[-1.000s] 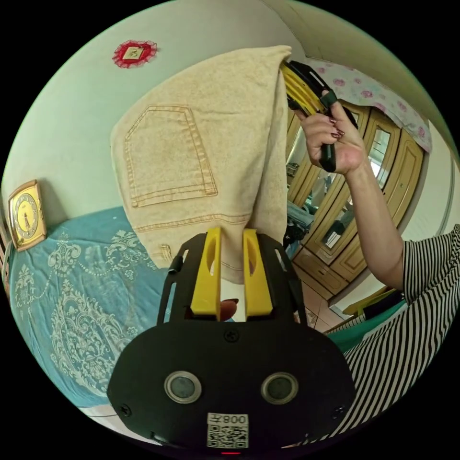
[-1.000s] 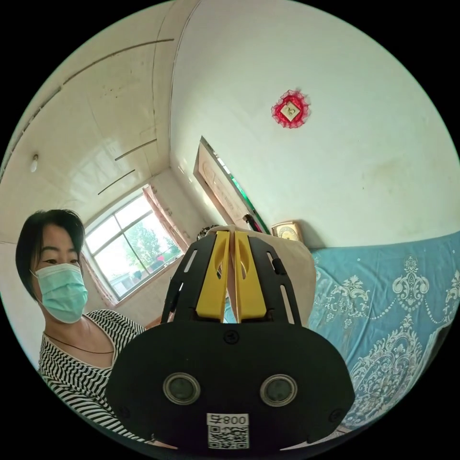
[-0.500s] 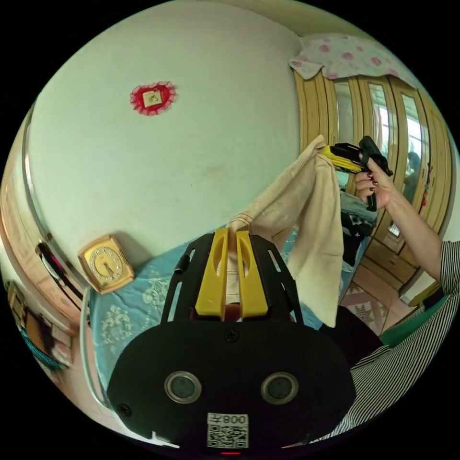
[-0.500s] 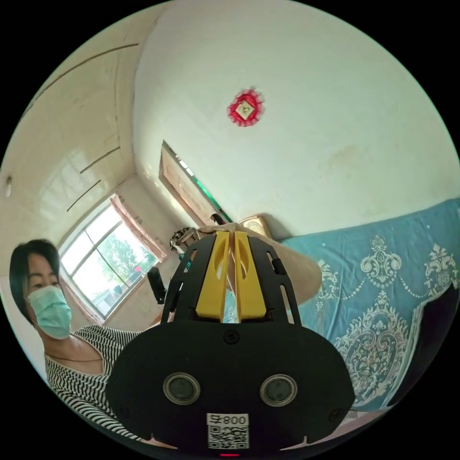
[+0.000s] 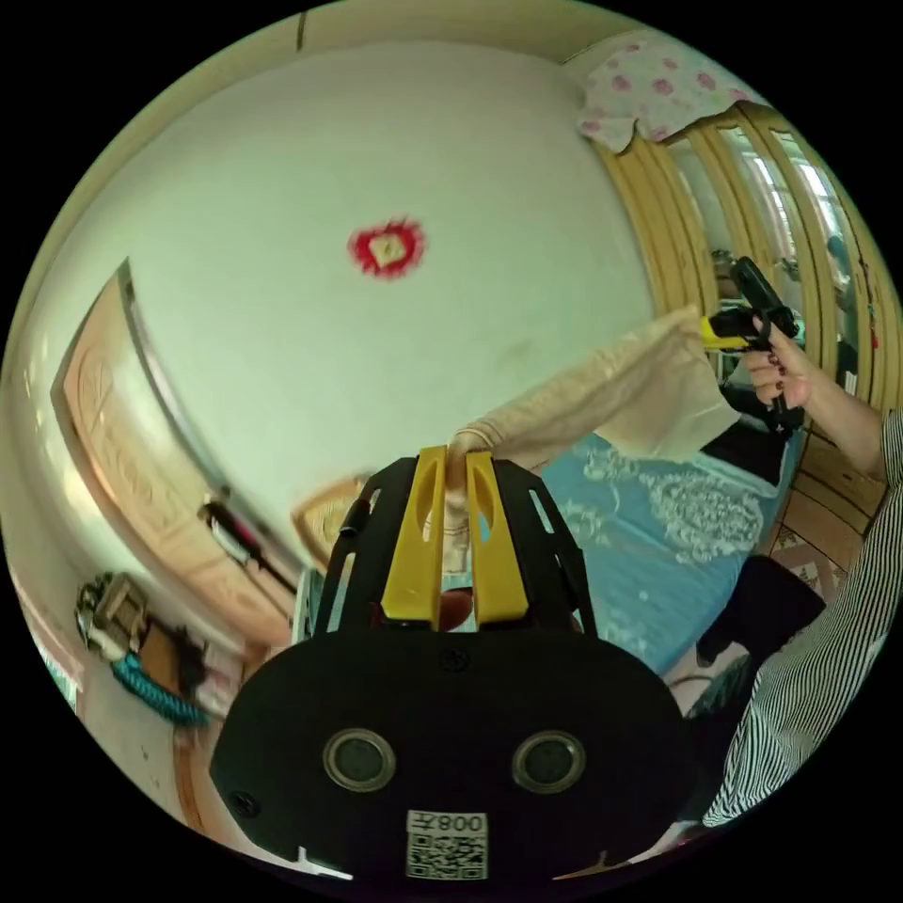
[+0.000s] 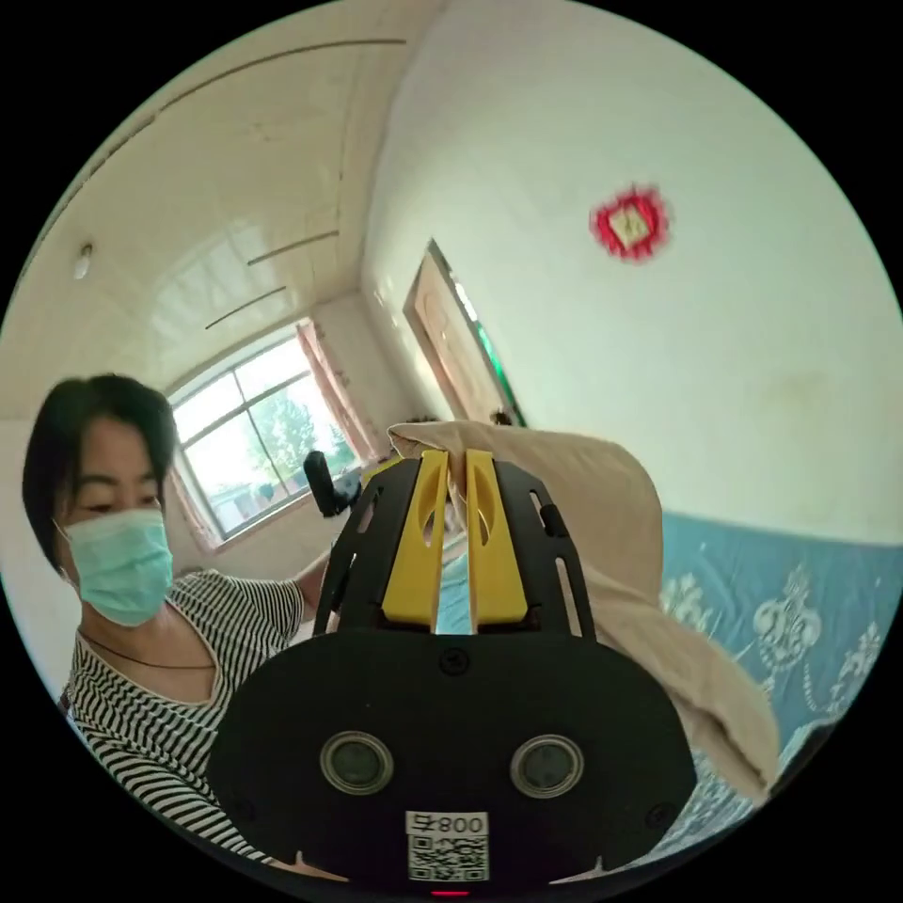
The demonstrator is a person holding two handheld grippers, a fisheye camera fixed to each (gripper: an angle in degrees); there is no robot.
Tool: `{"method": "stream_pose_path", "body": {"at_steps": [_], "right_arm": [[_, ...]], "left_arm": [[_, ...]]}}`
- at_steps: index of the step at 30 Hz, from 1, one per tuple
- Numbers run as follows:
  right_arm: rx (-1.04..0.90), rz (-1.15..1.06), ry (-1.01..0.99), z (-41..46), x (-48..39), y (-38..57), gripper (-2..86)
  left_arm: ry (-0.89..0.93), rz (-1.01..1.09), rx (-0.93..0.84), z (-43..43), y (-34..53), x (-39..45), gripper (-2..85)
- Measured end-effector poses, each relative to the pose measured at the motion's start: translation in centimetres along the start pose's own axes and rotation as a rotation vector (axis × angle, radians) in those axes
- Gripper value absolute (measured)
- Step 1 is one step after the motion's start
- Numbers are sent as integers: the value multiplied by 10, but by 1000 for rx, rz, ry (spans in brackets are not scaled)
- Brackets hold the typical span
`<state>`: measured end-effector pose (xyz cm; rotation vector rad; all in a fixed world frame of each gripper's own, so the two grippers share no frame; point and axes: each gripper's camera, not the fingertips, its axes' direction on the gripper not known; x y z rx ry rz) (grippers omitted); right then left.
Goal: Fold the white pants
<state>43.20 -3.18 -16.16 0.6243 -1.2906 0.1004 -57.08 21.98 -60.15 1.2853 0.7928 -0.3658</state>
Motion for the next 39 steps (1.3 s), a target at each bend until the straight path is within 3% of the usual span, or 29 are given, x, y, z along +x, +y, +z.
{"method": "stream_pose_path", "body": {"at_steps": [3,5,7,10,15,26,33,35,39], "right_arm": [[-138,219,-27,52,83,62,10],[-179,527,-62,61,159,134,5],[-142,743,-84,47,198,185,3],[-112,928,32,6,227,225,2],[-162,1007,272,-37,266,202,8],[-42,962,510,-80,399,44,99],[-181,989,546,-78,469,-12,132],[-245,1005,558,-75,488,-22,135],[-305,1013,509,-72,507,-35,132]], "left_arm": [[39,-151,-352,52,88,-41,35],[99,-383,-583,79,163,-70,22],[182,-504,-681,85,201,-88,18],[311,-665,-690,85,223,-122,20],[418,-883,-682,106,220,-200,35],[497,-1440,-661,129,263,-411,135],[485,-1526,-636,131,255,-500,137],[556,-1516,-582,126,244,-528,136],[533,-1500,-655,129,236,-558,126]]}}
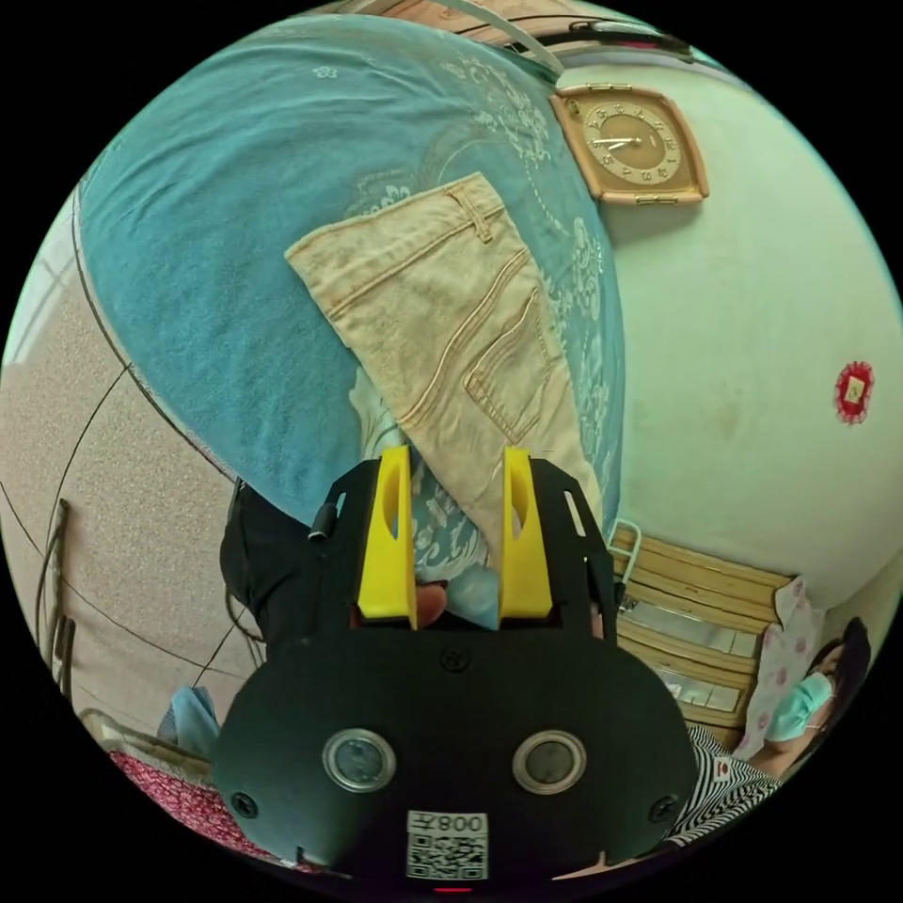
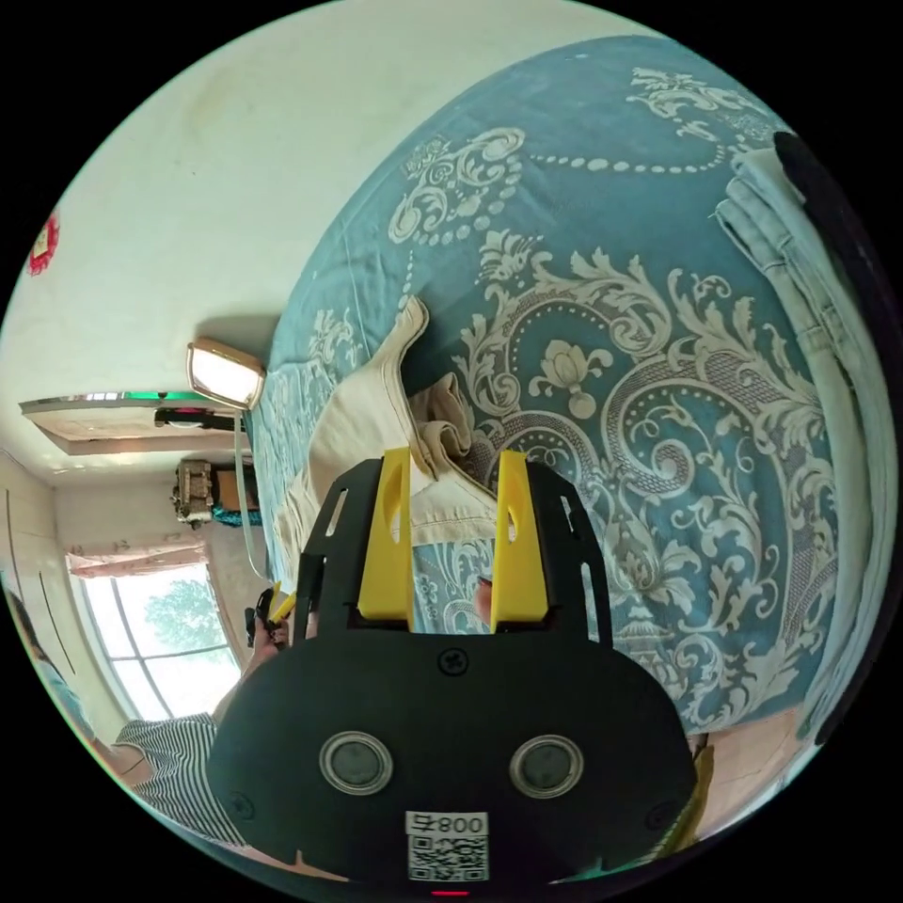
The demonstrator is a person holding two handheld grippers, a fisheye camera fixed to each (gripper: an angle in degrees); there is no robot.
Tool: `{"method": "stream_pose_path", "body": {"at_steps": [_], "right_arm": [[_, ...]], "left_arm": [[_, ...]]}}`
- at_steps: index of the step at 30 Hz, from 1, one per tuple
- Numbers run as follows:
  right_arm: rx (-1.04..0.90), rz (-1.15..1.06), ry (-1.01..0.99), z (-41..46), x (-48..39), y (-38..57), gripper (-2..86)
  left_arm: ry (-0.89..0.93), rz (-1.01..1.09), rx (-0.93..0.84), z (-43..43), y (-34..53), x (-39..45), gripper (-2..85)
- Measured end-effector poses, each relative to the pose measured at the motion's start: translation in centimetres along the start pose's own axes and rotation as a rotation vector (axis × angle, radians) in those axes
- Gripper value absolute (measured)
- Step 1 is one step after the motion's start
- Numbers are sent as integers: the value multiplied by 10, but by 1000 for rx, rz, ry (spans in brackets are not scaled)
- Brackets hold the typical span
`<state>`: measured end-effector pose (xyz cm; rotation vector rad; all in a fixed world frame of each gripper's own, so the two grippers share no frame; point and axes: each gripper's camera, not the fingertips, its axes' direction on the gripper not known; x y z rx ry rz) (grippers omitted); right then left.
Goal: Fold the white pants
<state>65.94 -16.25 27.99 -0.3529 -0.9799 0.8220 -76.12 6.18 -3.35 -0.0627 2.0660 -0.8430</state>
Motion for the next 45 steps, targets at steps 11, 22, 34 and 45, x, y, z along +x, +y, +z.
{"method": "stream_pose_path", "body": {"at_steps": [11,22,34,45], "right_arm": [[-78,-23,-84,-47,-12,-30,42],[-46,-56,-232,-108,-35,-29,25],[94,-390,-338,-230,-171,-63,20],[133,-444,-229,-273,-172,14,22]], "left_arm": [[81,-106,41,-77,-62,-1,28],[186,-32,92,-124,-106,51,12],[312,518,201,-203,-204,321,9],[102,518,52,-123,-217,256,21]]}}
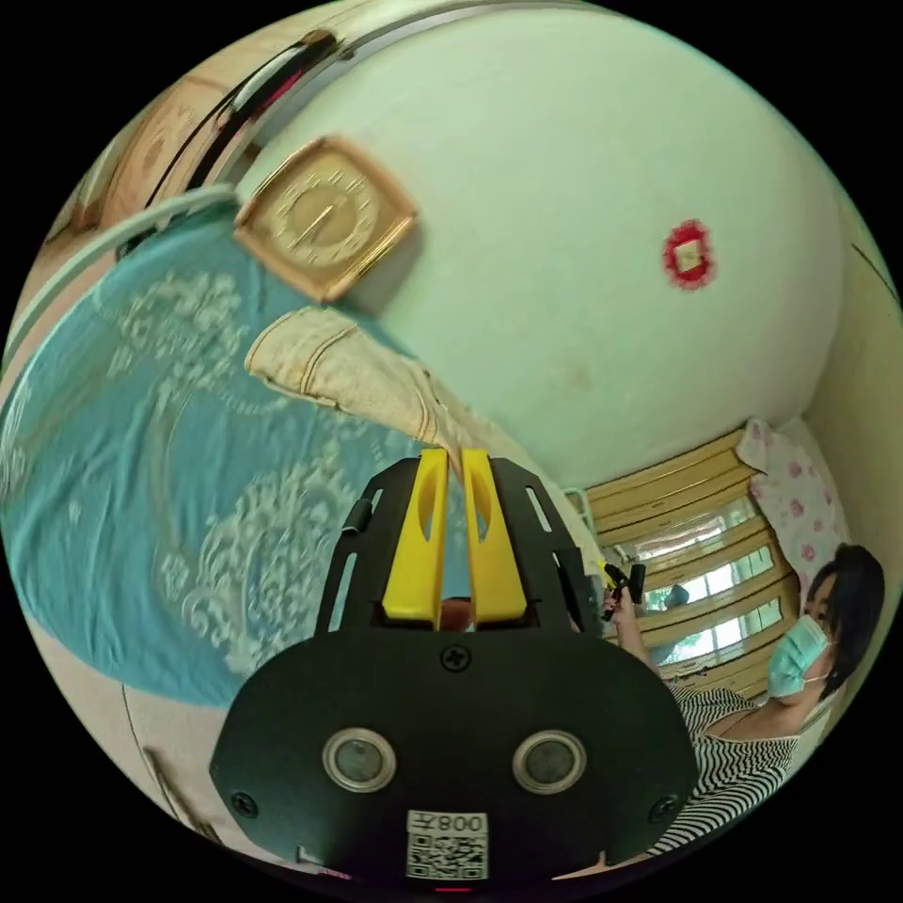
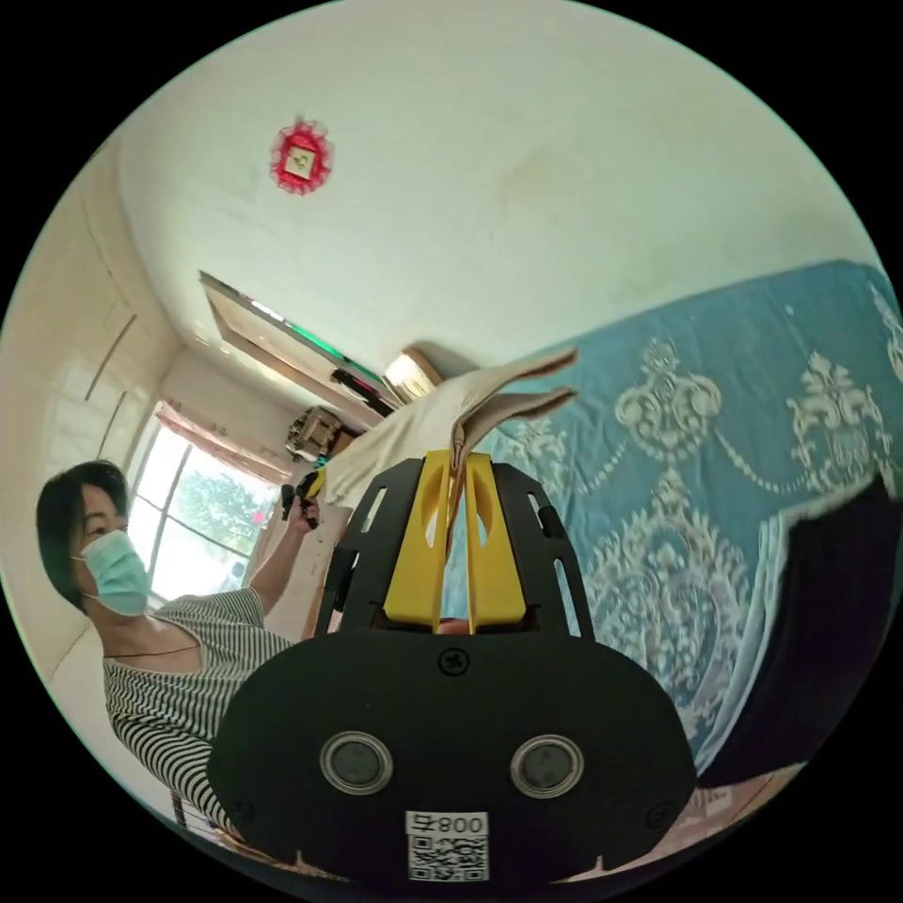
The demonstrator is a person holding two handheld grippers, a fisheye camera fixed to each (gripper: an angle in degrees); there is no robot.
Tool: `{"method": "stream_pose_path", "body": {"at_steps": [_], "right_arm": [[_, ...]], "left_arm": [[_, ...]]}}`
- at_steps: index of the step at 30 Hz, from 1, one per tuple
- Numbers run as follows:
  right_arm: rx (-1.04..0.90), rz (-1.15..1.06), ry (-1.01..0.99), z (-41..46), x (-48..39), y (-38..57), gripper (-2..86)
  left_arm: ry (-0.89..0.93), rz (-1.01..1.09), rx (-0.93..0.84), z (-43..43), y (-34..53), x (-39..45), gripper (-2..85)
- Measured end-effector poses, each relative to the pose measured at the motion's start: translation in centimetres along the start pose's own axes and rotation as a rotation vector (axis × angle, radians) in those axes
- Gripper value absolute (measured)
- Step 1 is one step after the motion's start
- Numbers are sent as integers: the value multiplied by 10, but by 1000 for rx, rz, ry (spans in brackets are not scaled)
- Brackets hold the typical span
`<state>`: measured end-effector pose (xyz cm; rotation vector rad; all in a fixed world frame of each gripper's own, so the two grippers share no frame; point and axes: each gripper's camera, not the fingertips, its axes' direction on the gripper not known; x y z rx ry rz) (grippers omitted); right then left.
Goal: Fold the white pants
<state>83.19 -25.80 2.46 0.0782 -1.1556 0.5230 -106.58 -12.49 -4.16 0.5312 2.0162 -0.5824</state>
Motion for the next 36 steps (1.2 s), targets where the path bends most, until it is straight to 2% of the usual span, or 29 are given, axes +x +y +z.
{"method": "stream_pose_path", "body": {"at_steps": [2,4,5,7,9,15,21,27,32,36], "right_arm": [[-125,150,123,43,45,32,24],[-243,340,225,77,92,62,24],[-304,468,286,93,119,87,22],[-305,571,311,105,138,119,17],[-252,578,248,110,140,133,18],[-216,327,279,146,91,89,39],[-298,48,349,226,38,28,67],[-447,-204,471,306,12,-9,78],[-617,-435,627,374,4,-18,83],[-731,-551,708,414,7,-13,84]], "left_arm": [[-173,-230,-188,59,41,-78,21],[-222,-366,-227,83,77,-121,19],[-183,-398,-179,90,97,-136,16],[-74,-407,-118,102,115,-150,16],[-44,-381,-94,116,117,-154,20],[-68,-174,-148,209,61,-128,42],[-106,42,-269,344,-1,-89,69],[-230,231,-425,475,-32,-73,78],[-435,450,-579,582,-34,-68,82],[-563,536,-667,640,-29,-79,73]]}}
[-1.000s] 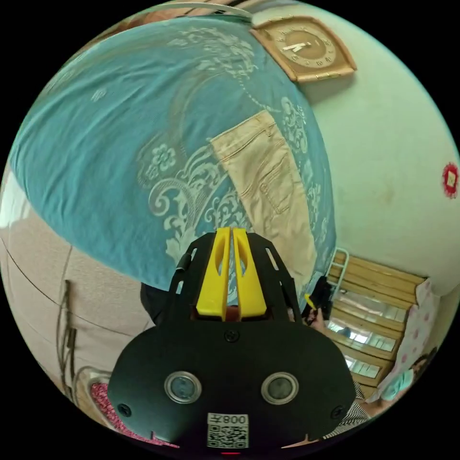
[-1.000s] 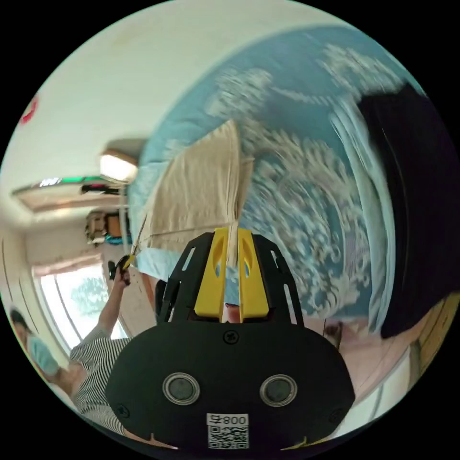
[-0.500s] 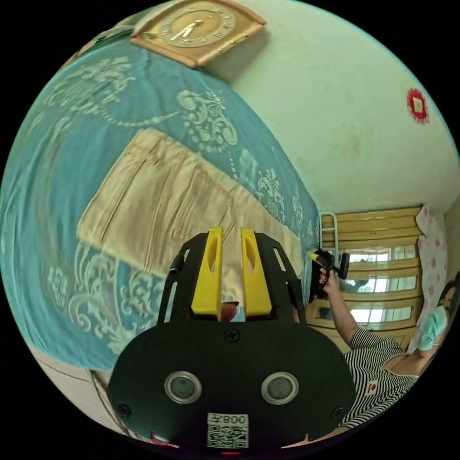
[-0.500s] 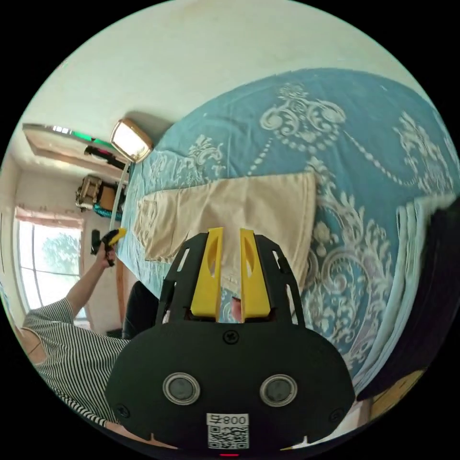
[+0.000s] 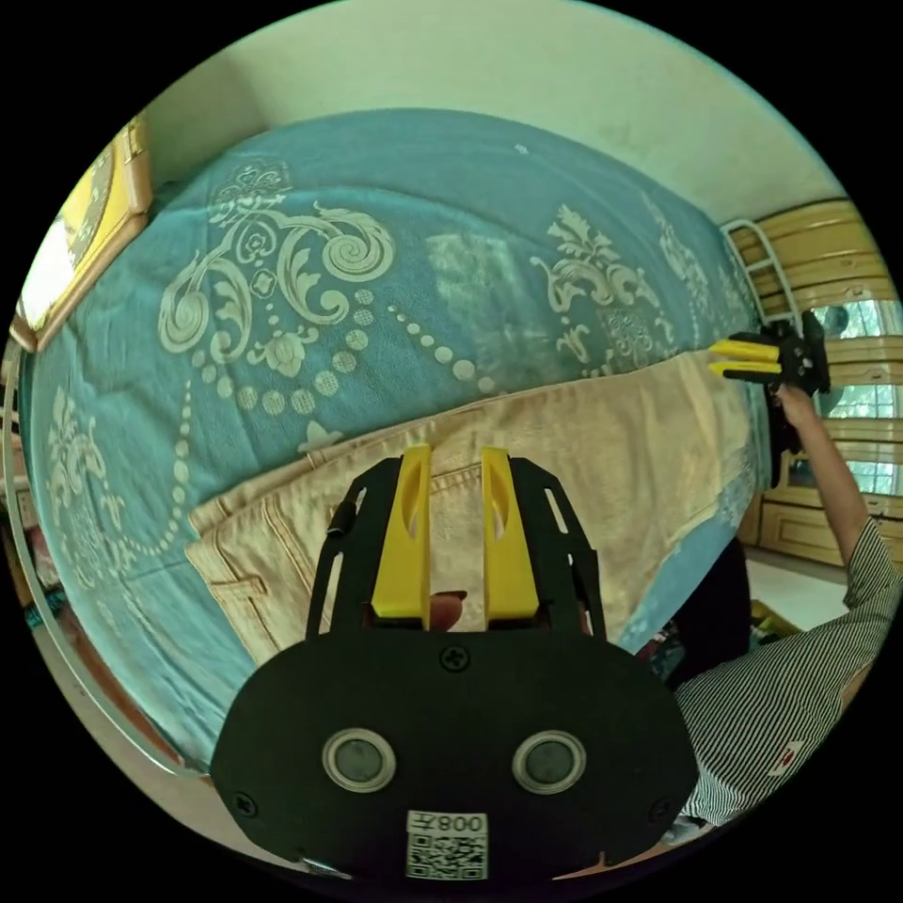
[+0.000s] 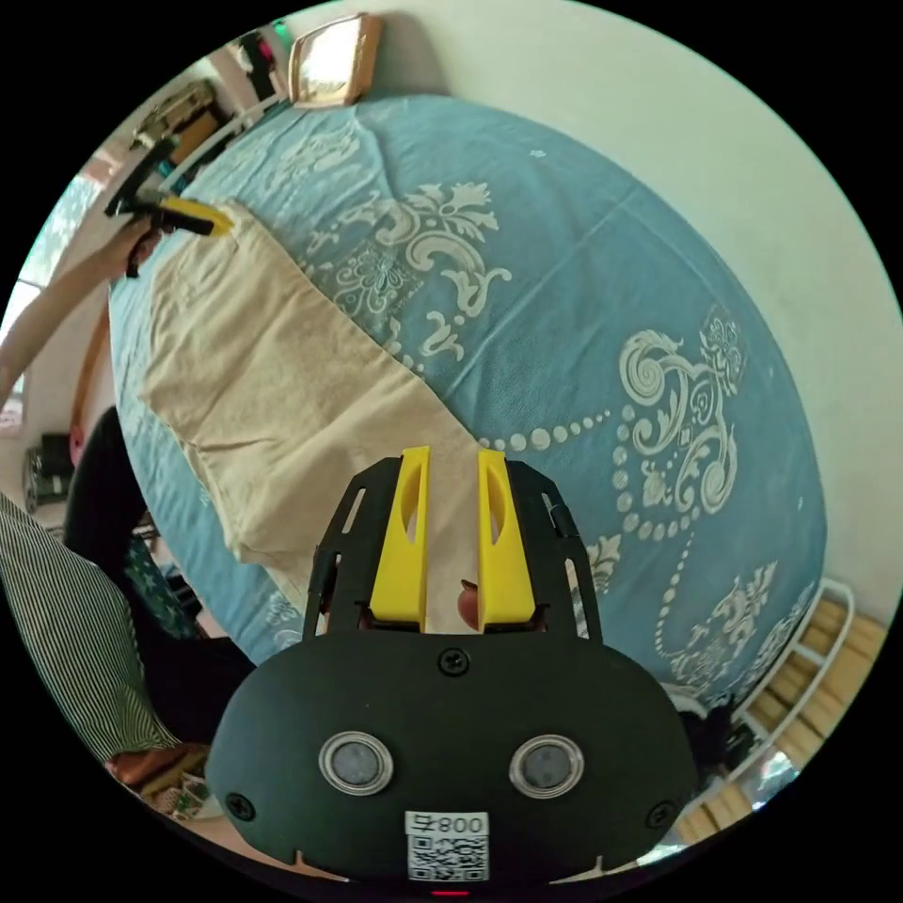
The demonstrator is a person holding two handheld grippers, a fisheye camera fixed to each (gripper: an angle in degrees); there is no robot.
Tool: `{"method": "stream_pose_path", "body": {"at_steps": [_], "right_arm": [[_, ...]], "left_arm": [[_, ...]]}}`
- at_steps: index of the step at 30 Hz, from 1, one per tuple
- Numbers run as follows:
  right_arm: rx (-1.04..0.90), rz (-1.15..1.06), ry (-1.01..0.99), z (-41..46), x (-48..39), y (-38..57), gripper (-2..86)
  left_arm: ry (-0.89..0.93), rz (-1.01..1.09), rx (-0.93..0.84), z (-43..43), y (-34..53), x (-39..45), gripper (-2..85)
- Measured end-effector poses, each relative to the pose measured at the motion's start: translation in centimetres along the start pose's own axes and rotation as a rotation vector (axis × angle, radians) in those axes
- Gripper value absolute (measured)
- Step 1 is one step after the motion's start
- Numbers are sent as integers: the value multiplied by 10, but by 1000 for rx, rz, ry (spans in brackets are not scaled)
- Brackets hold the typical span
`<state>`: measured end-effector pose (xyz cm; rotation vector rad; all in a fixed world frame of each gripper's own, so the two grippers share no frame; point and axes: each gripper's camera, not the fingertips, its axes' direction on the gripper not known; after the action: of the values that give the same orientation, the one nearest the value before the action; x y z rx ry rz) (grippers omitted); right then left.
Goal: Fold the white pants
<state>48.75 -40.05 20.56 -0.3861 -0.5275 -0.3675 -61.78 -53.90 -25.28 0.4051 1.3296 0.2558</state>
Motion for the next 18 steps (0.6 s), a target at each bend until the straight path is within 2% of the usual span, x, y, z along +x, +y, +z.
{"method": "stream_pose_path", "body": {"at_steps": [4,10,18], "right_arm": [[-78,-32,23,32,-10,-19,82],[-52,2,-28,46,-16,-20,73],[-55,8,-19,64,-38,-16,15]], "left_arm": [[-30,76,-26,34,-12,7,44],[-58,72,-4,71,-13,14,16],[-124,117,10,91,-5,23,4]]}}
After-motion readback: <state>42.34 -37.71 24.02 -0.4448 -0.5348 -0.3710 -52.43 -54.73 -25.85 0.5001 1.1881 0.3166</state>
